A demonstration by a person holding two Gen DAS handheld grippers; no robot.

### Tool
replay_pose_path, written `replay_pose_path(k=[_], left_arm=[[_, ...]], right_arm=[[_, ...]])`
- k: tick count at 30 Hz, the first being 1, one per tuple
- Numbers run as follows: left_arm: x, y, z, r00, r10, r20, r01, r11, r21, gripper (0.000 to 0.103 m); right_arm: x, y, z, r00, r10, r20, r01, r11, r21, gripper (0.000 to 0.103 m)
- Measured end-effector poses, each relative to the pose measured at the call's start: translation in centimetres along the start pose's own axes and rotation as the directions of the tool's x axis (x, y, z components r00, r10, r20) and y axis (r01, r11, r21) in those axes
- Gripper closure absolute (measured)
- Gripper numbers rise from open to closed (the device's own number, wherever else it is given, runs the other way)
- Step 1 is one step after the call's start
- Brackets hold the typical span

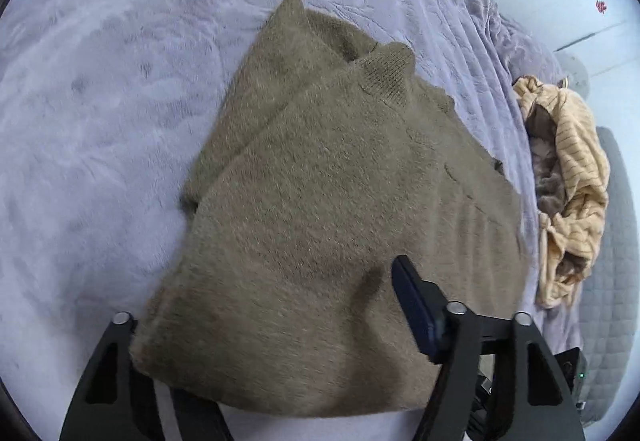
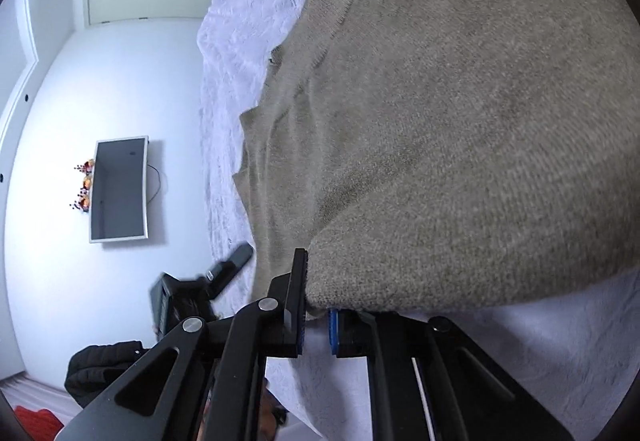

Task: Fold small clothes

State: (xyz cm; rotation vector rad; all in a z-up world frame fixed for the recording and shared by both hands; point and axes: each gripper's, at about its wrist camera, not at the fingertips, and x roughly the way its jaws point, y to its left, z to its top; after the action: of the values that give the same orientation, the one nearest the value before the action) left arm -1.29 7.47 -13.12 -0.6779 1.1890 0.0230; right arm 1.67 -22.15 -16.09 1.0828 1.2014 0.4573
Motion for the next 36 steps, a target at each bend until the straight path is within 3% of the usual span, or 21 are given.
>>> replay_pose_path(k=[1, 4, 8, 13, 15, 17, 19, 22, 24, 27, 29, 31, 33, 35, 36], left_arm=[[0.0, -0.2, 0.2, 1.000, 0.024, 0.009, -0.024, 0.999, 0.028, 0.063], [-0.1, -0.6, 0.5, 0.997, 0.068, 0.028, -0.071, 0.990, 0.124, 0.075], [-0.5, -2.2, 0.0, 0.987, 0.137, 0.084, -0.156, 0.946, 0.285, 0.078], [-0.8, -3.8, -0.5, 0.975, 0.179, 0.135, -0.219, 0.887, 0.406, 0.078], [-1.0, -4.8, -1.0, 0.967, 0.192, 0.166, -0.249, 0.847, 0.469, 0.078], [-1.1, -5.6, -1.5, 0.959, 0.201, 0.198, -0.277, 0.804, 0.526, 0.078], [-1.2, -6.1, -2.0, 0.954, 0.200, 0.221, -0.293, 0.766, 0.572, 0.078], [-1.5, -6.4, -2.6, 0.953, 0.187, 0.239, -0.298, 0.722, 0.624, 0.078], [-1.6, -6.4, -2.7, 0.955, 0.173, 0.239, -0.288, 0.720, 0.631, 0.078], [-1.9, -5.6, -2.0, 0.968, 0.142, 0.208, -0.240, 0.767, 0.595, 0.078], [-1.9, -5.6, -2.1, 0.966, 0.143, 0.214, -0.246, 0.759, 0.604, 0.078], [-1.8, -6.4, -3.1, 0.955, 0.156, 0.254, -0.288, 0.699, 0.654, 0.078], [-1.8, -7.0, -4.0, 0.945, 0.152, 0.291, -0.318, 0.646, 0.694, 0.078], [-1.8, -7.4, -4.7, 0.939, 0.141, 0.314, -0.332, 0.609, 0.720, 0.078], [-1.8, -7.4, -4.8, 0.938, 0.136, 0.318, -0.334, 0.604, 0.724, 0.078]], right_arm=[[0.1, -0.3, -0.1, 1.000, -0.006, -0.008, 0.006, 1.000, 0.004, 0.094], [0.5, -0.7, -0.5, 0.998, -0.050, -0.043, 0.050, 0.999, -0.011, 0.094], [0.3, -0.2, -0.5, 0.990, -0.109, -0.089, 0.104, 0.993, -0.056, 0.090], [-1.1, 3.2, 0.3, 0.969, -0.226, -0.101, 0.203, 0.959, -0.198, 0.086], [-1.3, 4.5, 0.9, 0.960, -0.256, -0.111, 0.223, 0.943, -0.246, 0.078], [-0.8, 5.8, 1.8, 0.954, -0.266, -0.137, 0.221, 0.936, -0.273, 0.050], [0.0, 7.5, 2.7, 0.949, -0.276, -0.155, 0.217, 0.924, -0.315, 0.045], [1.2, 10.1, 3.7, 0.936, -0.285, -0.208, 0.187, 0.901, -0.393, 0.044], [2.4, 12.0, 4.4, 0.927, -0.291, -0.236, 0.171, 0.889, -0.424, 0.041], [5.0, 14.6, 5.6, 0.903, -0.327, -0.278, 0.164, 0.862, -0.479, 0.030], [7.1, 16.3, 6.2, 0.888, -0.350, -0.298, 0.156, 0.840, -0.520, 0.028], [10.0, 18.0, 6.3, 0.863, -0.376, -0.337, 0.135, 0.816, -0.562, 0.022], [13.8, 19.0, 6.0, 0.808, -0.443, -0.389, 0.137, 0.783, -0.606, 0.022], [17.5, 19.6, 5.3, 0.728, -0.527, -0.439, 0.145, 0.744, -0.652, 0.019], [19.4, 19.8, 4.9, 0.685, -0.569, -0.455, 0.155, 0.724, -0.672, 0.019]])
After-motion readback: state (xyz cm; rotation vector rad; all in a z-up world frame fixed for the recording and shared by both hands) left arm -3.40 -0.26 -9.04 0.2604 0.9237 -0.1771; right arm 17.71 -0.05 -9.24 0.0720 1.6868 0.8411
